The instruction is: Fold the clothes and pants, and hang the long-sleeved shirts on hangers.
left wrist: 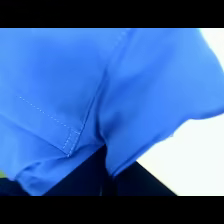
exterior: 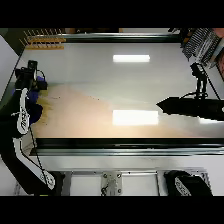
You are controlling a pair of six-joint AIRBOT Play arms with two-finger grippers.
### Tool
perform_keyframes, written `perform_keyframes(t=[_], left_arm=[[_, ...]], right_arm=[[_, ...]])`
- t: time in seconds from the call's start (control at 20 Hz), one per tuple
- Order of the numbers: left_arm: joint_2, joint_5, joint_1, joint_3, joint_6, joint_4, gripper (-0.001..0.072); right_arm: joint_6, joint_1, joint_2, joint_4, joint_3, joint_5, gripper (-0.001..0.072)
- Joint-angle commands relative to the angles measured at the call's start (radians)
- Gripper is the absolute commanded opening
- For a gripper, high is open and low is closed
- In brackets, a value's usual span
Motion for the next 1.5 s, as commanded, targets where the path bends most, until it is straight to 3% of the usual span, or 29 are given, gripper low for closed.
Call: perform_keyframes(t=[0.0, 0.2, 0.35, 0.5, 0.85, 1.15, 1.2, 1.25, 1.45], left_arm=[[0.110, -0.021, -0.076, 0.134, -0.006, -0.056, 0.0015], [0.344, -0.005, -0.282, 0.261, 0.026, -0.058, 0.0016], [0.560, 0.076, -0.478, 0.156, 0.026, -0.058, 0.0016], [0.689, 0.058, -0.673, 0.029, 0.028, -0.058, 0.0016], [0.797, 0.049, -0.999, -0.371, 0.027, -0.061, 0.0016], [0.798, 0.069, -1.053, -0.628, -0.010, -0.359, 0.0032], [0.798, 0.071, -1.052, -0.658, -0.011, -0.364, 0.0414], [0.798, 0.067, -1.044, -0.669, -0.027, -0.361, 0.0701], [0.798, 0.047, -0.881, -0.610, -0.056, -0.374, 0.0683]], right_arm=[[0.003, 0.000, 0.000, 0.078, 0.000, -0.001, 0.0007], [-0.111, -0.002, 0.000, 0.065, 0.050, -0.116, 0.0006], [-0.113, -0.002, 0.000, -0.109, 0.150, -0.159, 0.0006], [-0.100, -0.002, 0.005, -0.210, 0.225, -0.212, 0.0006], [0.016, -0.002, 0.027, -0.301, 0.240, -0.308, 0.0006], [0.016, -0.002, 0.027, -0.301, 0.240, -0.307, 0.0006], [0.016, -0.002, 0.027, -0.301, 0.240, -0.307, 0.0008], [0.016, -0.002, 0.027, -0.301, 0.240, -0.307, 0.0014], [0.019, -0.002, 0.027, -0.298, 0.240, -0.208, 0.0042]])
